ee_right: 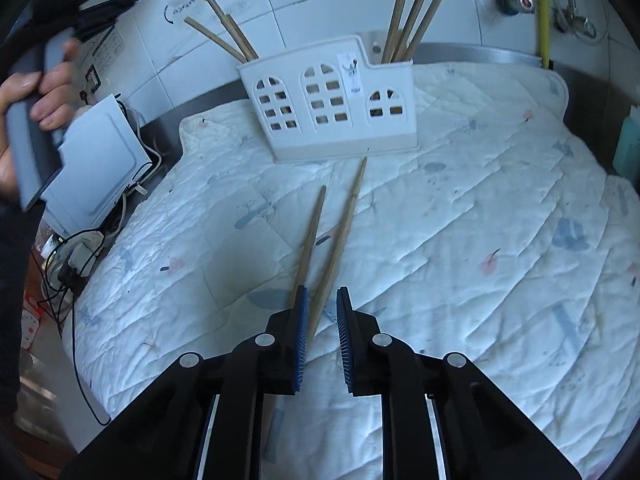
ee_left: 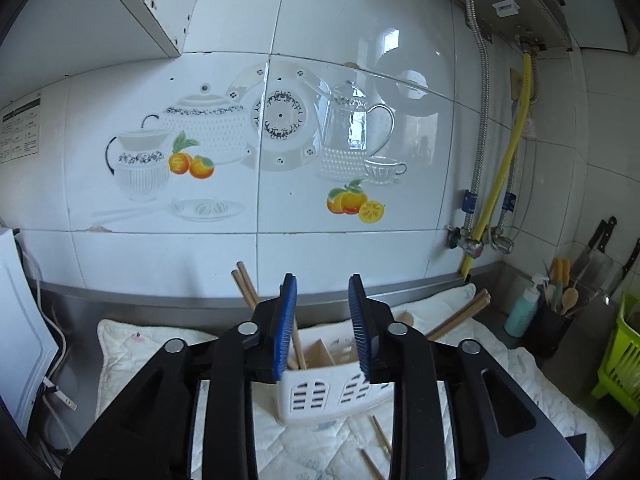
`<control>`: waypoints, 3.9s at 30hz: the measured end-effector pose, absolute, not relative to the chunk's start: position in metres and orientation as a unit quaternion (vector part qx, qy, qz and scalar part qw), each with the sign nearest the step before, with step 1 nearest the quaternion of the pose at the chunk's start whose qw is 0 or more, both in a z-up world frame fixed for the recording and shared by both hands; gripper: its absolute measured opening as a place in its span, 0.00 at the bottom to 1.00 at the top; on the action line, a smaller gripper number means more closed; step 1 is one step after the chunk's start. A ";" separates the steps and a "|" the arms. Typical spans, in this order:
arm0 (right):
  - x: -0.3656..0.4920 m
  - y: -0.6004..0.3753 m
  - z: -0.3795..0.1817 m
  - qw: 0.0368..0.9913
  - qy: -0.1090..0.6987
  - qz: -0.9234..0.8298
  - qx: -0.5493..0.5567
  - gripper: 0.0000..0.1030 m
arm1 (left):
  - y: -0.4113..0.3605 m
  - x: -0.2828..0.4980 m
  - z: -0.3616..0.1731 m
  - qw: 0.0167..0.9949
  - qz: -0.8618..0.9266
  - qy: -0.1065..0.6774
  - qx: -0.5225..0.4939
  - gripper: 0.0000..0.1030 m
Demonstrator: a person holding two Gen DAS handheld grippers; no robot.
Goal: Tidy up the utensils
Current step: 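Release the chopstick with the left tool while the right tool grasps another loose chopstick, then grasp the last loose chopstick with the left tool while the right tool lifts its own, then carry both chopsticks up over the white holder with both tools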
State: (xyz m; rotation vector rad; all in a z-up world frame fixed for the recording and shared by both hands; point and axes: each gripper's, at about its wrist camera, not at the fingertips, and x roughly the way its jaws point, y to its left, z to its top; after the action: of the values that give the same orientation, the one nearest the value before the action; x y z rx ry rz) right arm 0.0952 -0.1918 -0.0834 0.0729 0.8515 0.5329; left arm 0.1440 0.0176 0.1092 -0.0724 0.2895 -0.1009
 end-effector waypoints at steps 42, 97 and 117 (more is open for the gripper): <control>0.062 -0.232 -0.095 0.894 0.399 0.199 0.049 0.07 | -0.058 0.024 -0.081 0.925 -0.082 0.356 -0.103 0.47; 0.040 -0.258 -0.086 0.908 0.365 0.204 0.029 0.07 | -0.071 0.035 -0.099 0.920 -0.072 0.378 -0.069 0.05; 0.094 -0.248 0.069 0.938 0.242 0.247 -0.003 0.07 | -0.023 0.061 -0.029 0.948 -0.102 0.291 -0.082 0.05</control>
State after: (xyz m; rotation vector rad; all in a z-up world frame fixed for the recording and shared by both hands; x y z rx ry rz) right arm 0.0941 -0.2485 0.0691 -0.0067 0.4941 0.5054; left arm 0.0609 -0.0226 -0.0289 -0.1678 0.5922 -0.2069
